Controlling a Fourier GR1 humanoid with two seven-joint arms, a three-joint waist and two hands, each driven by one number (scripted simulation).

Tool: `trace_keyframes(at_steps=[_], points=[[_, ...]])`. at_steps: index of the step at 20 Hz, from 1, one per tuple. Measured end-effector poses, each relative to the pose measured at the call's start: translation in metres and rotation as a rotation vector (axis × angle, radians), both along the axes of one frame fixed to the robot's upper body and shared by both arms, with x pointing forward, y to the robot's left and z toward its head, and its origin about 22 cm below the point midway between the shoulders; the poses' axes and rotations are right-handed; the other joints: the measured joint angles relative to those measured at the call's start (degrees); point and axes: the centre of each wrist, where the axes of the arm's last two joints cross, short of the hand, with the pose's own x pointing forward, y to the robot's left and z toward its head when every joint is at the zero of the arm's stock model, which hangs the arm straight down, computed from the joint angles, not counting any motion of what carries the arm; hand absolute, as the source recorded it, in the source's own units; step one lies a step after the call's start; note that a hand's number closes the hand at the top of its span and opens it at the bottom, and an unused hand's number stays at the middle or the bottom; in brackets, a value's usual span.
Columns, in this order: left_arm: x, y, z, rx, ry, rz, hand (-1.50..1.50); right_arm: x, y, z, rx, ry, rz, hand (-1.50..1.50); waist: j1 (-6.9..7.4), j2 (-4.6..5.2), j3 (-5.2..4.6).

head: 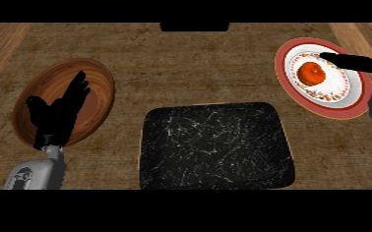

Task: Pick the squash from the tray and place it in the plate

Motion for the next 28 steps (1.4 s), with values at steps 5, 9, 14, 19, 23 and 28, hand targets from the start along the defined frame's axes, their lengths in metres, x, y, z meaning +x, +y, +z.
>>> trace_keyframes(at_steps=[5, 9, 14, 19, 23, 28], points=[[0.002, -0.003, 0.0, 0.002, -0.001, -0.007, 0.0, -0.023, -0.02, -0.007, 0.099, 0.01, 0.061, -1.5, -0.01, 0.06, 0.0], [0.002, -0.005, -0.001, 0.001, -0.003, -0.008, 0.0, -0.039, -0.038, -0.015, 0.097, -0.017, 0.07, -1.5, 0.32, 0.2, 0.02], [0.012, -0.002, 0.0, 0.002, -0.006, -0.011, 0.0, -0.056, -0.06, -0.022, 0.093, -0.027, 0.057, -1.5, 0.43, 0.28, 0.02], [0.012, -0.004, 0.001, -0.002, -0.007, -0.017, 0.0, -0.076, -0.087, -0.026, 0.085, -0.026, 0.033, -1.5, 0.62, 0.32, 0.03], [0.006, -0.006, 0.002, -0.002, -0.004, -0.018, 0.0, -0.085, -0.099, -0.033, 0.067, -0.012, 0.019, -1.5, 0.76, 0.33, 0.03], [0.008, -0.007, 0.005, -0.007, -0.01, -0.016, 0.0, -0.1, -0.116, -0.035, 0.048, 0.035, 0.001, -1.5, 0.69, 0.33, 0.01]])
